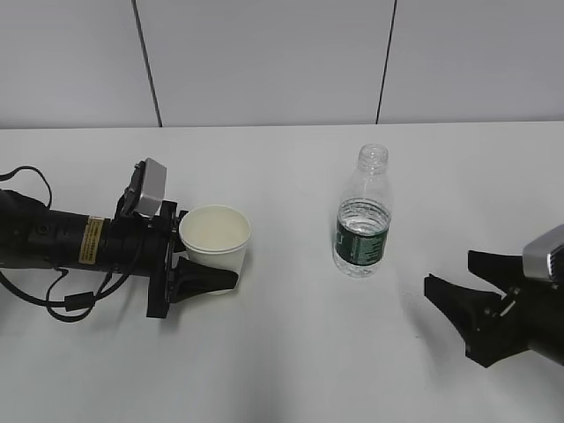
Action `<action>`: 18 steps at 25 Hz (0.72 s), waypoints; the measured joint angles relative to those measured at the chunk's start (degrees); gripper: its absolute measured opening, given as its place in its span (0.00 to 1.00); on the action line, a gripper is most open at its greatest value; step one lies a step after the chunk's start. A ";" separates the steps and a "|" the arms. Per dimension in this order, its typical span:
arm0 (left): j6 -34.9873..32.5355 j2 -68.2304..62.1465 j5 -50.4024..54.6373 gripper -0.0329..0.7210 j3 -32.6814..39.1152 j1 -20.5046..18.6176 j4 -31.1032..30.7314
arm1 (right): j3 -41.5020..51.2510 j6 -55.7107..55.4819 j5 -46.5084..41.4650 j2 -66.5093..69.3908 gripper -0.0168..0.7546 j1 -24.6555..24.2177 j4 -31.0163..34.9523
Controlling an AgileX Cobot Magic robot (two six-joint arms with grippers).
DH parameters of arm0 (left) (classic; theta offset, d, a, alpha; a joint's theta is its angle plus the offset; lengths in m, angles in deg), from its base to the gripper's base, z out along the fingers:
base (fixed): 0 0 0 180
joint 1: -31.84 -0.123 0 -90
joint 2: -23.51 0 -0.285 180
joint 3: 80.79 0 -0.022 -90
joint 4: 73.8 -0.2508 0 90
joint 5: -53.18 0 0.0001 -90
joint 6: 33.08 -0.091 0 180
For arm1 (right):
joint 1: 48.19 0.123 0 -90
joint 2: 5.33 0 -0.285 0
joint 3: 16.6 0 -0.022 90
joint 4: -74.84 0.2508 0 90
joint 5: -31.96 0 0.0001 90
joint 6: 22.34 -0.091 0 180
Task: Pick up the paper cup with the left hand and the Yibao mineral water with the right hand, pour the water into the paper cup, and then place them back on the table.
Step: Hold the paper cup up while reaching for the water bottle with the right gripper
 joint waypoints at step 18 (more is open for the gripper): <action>0.00 0.00 0.00 0.59 0.00 0.00 0.28 | -10.40 3.84 0.92 7.73 0.76 0.00 -0.91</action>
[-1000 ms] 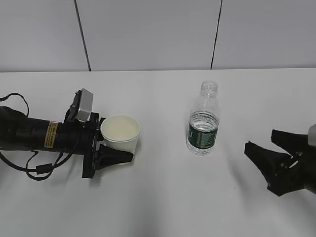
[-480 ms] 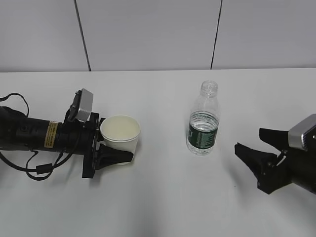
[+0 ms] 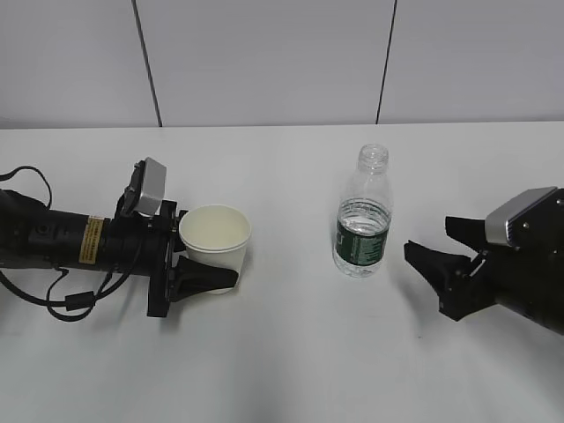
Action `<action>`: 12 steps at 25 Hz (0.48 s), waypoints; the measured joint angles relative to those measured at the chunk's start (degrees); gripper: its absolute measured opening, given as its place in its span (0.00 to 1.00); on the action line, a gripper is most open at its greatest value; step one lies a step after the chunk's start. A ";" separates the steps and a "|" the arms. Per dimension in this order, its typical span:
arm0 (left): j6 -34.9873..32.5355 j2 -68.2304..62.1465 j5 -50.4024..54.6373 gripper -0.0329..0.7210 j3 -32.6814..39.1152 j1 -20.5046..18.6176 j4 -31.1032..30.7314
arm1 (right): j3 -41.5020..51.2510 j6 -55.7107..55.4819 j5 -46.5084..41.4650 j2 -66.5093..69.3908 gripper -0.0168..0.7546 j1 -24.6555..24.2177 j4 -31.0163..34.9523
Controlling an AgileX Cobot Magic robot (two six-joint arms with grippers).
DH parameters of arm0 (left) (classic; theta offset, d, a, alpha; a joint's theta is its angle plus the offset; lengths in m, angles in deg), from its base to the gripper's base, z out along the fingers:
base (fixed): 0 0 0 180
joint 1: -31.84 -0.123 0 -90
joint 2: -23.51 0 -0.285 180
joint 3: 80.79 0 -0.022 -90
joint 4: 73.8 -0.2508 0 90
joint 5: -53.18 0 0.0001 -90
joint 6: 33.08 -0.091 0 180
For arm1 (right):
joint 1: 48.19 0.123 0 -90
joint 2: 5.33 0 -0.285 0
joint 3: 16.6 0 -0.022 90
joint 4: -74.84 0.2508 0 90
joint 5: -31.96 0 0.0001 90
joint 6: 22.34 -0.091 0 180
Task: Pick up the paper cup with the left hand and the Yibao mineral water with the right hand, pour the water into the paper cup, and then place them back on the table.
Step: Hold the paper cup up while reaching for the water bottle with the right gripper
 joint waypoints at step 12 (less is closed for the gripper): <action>0.00 0.00 0.00 0.59 0.00 0.00 0.15 | -5.79 -3.95 0.00 2.60 0.76 0.00 -3.07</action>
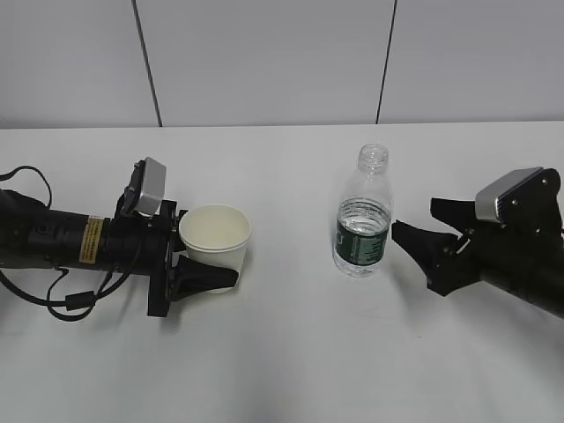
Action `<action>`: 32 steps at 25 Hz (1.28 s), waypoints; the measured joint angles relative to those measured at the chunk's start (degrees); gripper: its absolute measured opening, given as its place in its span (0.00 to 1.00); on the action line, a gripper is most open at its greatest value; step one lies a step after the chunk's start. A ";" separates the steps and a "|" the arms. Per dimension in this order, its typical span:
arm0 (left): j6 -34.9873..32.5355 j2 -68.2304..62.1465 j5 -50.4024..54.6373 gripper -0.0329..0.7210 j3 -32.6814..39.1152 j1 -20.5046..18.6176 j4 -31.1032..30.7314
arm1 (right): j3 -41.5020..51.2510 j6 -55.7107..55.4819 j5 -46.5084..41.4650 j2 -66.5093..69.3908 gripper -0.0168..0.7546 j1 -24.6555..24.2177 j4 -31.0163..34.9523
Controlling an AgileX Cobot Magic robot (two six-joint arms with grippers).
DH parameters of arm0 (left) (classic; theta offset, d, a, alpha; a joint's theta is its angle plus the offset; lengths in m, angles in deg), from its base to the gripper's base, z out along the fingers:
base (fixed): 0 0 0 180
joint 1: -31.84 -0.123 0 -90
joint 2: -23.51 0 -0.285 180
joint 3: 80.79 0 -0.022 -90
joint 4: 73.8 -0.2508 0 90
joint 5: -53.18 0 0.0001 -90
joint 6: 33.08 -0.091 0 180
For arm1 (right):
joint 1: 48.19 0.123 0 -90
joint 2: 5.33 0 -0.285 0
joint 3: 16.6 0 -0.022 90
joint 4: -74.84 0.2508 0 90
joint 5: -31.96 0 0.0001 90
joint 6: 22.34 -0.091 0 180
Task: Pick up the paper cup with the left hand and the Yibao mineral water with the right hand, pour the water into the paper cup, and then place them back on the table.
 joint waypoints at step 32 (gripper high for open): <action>0.00 0.00 0.00 0.59 0.00 0.00 0.07 | -9.88 -1.43 -8.41 5.84 0.80 0.00 -11.53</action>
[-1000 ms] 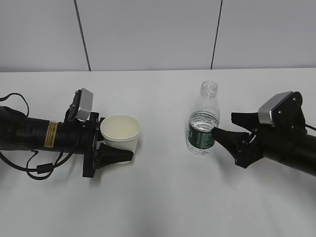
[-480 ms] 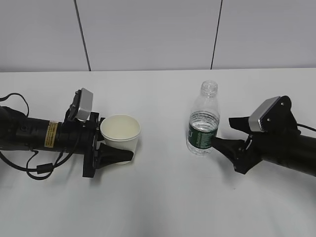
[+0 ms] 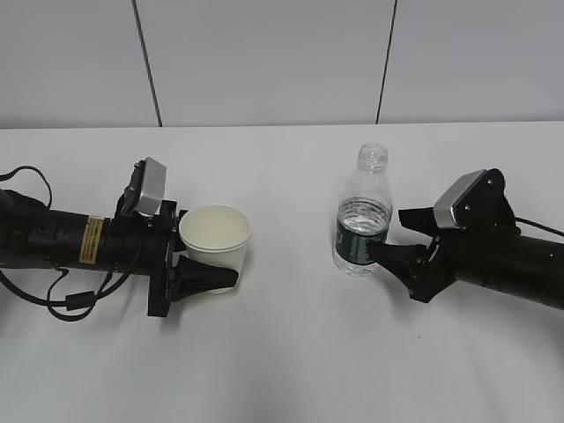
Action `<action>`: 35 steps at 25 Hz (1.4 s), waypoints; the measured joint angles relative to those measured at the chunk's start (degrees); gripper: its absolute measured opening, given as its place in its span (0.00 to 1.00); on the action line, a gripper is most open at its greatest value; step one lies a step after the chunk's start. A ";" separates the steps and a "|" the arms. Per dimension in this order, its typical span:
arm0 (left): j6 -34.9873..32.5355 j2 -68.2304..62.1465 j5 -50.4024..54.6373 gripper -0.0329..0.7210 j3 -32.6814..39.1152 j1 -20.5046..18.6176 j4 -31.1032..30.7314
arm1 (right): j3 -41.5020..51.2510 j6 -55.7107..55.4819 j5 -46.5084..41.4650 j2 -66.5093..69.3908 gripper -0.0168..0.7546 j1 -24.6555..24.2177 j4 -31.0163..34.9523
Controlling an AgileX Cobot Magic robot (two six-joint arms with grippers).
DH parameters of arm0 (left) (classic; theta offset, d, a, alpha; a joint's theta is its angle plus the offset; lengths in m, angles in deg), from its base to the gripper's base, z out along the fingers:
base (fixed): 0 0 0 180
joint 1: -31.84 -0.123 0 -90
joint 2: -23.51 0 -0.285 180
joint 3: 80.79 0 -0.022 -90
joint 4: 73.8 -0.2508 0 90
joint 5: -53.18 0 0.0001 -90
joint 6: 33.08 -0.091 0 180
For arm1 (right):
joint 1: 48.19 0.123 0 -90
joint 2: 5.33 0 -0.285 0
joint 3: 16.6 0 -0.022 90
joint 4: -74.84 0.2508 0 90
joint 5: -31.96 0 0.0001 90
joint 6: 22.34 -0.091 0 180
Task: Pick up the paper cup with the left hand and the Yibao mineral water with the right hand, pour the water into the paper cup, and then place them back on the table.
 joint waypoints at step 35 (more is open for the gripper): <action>0.00 0.00 0.00 0.59 0.00 0.00 0.02 | -6.58 -5.02 0.25 3.57 0.79 0.00 -7.40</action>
